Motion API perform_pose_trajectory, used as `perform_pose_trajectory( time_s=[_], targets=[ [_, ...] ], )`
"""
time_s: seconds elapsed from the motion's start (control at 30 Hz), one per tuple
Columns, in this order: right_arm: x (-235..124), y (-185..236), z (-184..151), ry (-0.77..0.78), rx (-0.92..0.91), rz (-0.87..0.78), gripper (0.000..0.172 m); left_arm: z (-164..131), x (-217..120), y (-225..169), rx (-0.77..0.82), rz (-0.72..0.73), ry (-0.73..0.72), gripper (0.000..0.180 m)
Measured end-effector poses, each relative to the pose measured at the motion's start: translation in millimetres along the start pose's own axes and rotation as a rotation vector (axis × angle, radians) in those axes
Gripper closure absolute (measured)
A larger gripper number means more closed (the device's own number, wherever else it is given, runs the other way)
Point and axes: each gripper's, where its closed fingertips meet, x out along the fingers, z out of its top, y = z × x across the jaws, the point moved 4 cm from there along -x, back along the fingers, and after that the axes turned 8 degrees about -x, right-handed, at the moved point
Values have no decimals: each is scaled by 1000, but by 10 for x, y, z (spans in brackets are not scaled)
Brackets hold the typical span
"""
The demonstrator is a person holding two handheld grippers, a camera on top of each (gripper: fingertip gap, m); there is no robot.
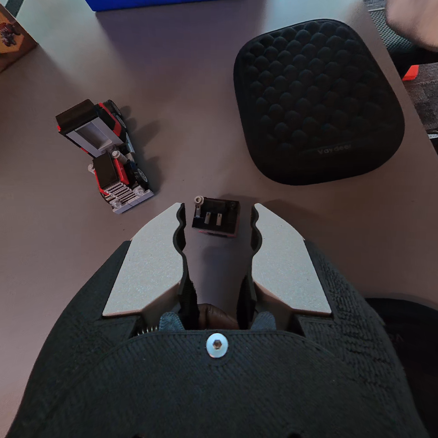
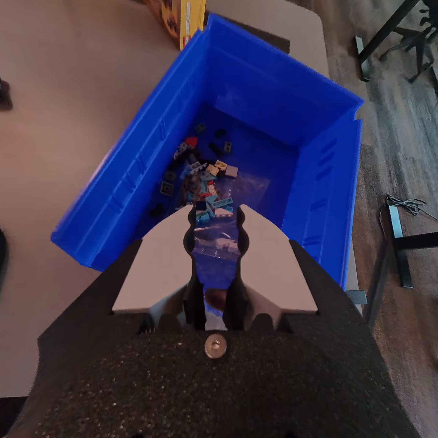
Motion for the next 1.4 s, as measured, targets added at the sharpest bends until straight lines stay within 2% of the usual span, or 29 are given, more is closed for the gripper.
perform_pose_trajectory(
  time_s=[0.17,0.27,0.37,0.53,0.87,1.0,1.1,1.2,1.3,1.4],
  targets=[
    [28,42,-72,44,-140,13,120,2,-6,-7,3,-5,0,128],
    [17,22,-34,7,-189,-14,115,-5,-3,-13,10,-5,8,127],
    [10,143,27,-58,-303,45,99,-5,-10,-7,7,-2,7,128],
    [19,320,86,-93,-446,109,95,-8,-13,-2,7,0,8,128],
    [-62,462,164,-250,-457,232,96,-22,-8,-6,12,-2,19,128],
    [-142,441,257,-368,-423,230,100,-24,-8,-6,12,-3,19,128],
    [-133,371,252,-345,-418,174,102,-26,-14,1,12,1,19,128],
    [-267,441,441,-426,-413,153,110,-23,-37,26,3,9,7,128],
    [-448,815,756,-575,-443,281,119,-43,-58,53,-16,10,3,127],
    [-498,1424,1033,-636,-455,567,136,-64,-64,49,-23,-7,5,127]
  ],
)
